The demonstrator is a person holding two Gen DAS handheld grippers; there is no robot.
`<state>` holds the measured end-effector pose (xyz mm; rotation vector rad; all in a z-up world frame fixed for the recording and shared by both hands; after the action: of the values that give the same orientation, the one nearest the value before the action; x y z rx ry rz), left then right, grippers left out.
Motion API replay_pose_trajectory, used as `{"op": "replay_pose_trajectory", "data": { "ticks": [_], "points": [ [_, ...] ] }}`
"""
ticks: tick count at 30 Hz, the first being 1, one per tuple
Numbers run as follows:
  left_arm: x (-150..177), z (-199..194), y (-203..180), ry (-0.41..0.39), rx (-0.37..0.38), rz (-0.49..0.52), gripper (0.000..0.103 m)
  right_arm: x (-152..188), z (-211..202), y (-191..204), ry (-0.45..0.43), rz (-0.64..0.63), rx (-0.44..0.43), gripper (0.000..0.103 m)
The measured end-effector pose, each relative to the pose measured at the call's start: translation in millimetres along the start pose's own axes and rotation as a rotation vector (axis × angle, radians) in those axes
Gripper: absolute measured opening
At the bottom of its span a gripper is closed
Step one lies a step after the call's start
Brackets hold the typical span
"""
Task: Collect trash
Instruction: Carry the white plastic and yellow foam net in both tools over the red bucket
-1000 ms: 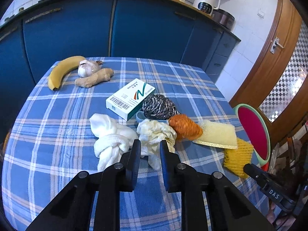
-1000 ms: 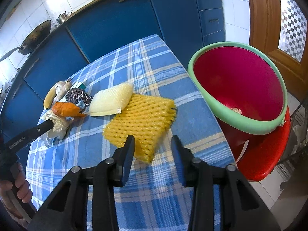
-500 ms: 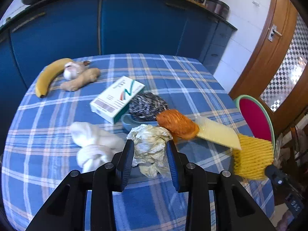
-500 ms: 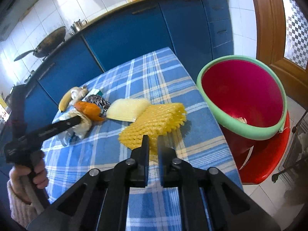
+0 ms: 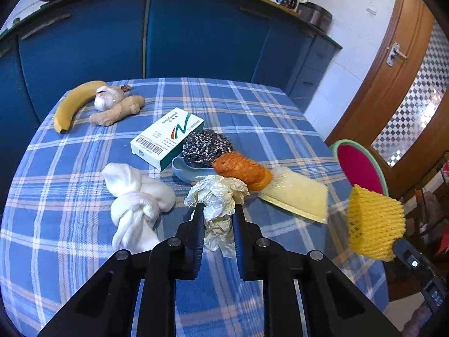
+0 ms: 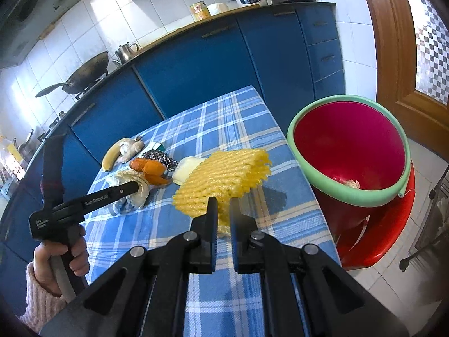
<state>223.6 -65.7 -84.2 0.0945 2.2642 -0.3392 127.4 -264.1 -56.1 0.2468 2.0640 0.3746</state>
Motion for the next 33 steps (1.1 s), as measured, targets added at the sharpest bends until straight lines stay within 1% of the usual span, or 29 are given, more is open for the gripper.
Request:
{"op": "replay_pose_trajectory", "data": {
  "ticks": [10, 14, 21, 27, 33],
  "points": [
    [-17, -45, -27, -0.082, 0.063, 0.037, 0.019, -11, -23, 1, -0.052, -0.004, -0.008, 0.010],
    [-25, -55, -42, -0.099, 0.091, 0.058, 0.019, -18, -33, -1, -0.080, -0.006, -0.004, 0.010],
    [-36, -58, -70, -0.110, 0.124, 0.104, 0.019, -34, -51, -12, -0.131, -0.004, 0.016, 0.010],
    [-43, -55, -103, -0.115, 0.157, 0.156, 0.019, -52, -65, -33, -0.179, -0.011, 0.067, 0.010],
    [-51, -47, -140, -0.111, 0.197, 0.215, 0.019, -66, -71, -54, -0.209, -0.011, 0.116, 0.010]
  ]
}}
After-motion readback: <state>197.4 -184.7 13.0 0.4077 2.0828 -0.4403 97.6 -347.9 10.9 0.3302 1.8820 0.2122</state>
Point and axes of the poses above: each gripper's, at about its wrist camera, not at the fingertips, and z roughly the way its jaws point, y to its left, x to its underside, the point moved 7 cm from there along z, roughly the way its jaws point, and after that the axes turned 11 degrees about -y, right-handed, at the moved point
